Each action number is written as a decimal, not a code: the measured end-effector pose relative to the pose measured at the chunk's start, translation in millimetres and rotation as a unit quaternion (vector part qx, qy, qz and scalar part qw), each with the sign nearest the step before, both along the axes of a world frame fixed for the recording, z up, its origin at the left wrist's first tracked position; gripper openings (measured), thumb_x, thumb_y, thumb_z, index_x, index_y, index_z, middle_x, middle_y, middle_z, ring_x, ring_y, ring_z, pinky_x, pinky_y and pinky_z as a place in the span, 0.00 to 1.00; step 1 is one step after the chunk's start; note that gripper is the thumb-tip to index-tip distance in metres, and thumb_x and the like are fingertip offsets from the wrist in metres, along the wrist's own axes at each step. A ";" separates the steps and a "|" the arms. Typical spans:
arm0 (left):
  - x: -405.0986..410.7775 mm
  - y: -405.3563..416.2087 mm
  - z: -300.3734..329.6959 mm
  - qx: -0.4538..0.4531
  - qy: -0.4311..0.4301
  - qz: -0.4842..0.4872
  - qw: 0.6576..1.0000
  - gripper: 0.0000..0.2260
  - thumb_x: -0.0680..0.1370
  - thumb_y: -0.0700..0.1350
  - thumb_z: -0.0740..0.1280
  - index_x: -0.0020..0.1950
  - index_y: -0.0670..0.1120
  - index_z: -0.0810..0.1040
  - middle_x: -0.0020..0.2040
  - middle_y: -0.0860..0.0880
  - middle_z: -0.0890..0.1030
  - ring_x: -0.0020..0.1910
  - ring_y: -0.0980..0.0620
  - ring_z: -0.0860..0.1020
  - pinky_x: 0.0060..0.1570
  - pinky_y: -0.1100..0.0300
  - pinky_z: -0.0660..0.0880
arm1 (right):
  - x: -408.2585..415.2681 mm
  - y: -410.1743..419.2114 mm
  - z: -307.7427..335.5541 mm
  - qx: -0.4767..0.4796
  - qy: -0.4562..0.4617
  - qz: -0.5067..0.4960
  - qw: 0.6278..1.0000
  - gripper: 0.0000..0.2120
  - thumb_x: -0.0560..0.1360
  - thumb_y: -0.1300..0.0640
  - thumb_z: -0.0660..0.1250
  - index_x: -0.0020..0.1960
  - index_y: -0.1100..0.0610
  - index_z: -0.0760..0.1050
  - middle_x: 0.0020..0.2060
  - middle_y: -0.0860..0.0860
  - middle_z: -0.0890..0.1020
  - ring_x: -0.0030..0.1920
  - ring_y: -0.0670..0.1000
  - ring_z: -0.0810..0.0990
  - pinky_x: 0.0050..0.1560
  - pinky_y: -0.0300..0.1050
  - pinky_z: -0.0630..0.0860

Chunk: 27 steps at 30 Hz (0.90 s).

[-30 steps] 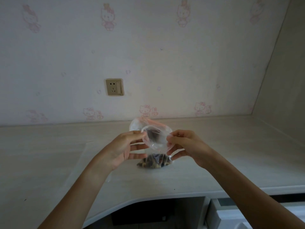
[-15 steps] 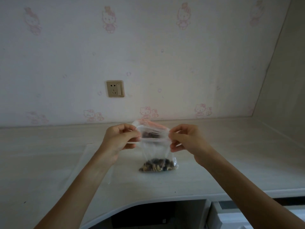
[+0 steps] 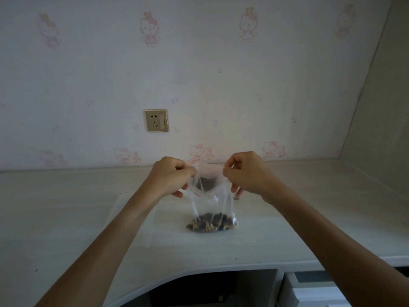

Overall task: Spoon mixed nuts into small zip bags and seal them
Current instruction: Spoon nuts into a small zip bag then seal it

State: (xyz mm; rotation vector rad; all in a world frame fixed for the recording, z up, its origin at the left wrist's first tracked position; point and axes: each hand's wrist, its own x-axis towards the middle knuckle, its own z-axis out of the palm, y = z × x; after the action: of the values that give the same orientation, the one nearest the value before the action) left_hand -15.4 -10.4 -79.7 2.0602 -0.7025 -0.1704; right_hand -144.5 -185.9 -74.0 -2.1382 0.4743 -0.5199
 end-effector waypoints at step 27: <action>-3.2 -17.8 19.8 -0.037 -0.180 0.037 0.982 0.10 0.71 0.39 0.77 0.35 0.52 0.81 0.26 0.57 0.76 0.28 0.59 0.75 0.33 0.63 0.69 | 8.8 1.4 20.4 -0.069 -0.051 -0.005 0.996 0.13 0.72 0.75 0.66 0.38 0.58 0.74 0.31 0.53 0.78 0.24 0.53 0.79 0.24 0.43 0.76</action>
State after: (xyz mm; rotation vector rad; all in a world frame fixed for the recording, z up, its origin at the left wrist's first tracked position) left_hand -18.6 -28.2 -59.9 2.0629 -0.8327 0.2741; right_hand -135.6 -184.4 -53.5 -2.2282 0.4028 -0.6814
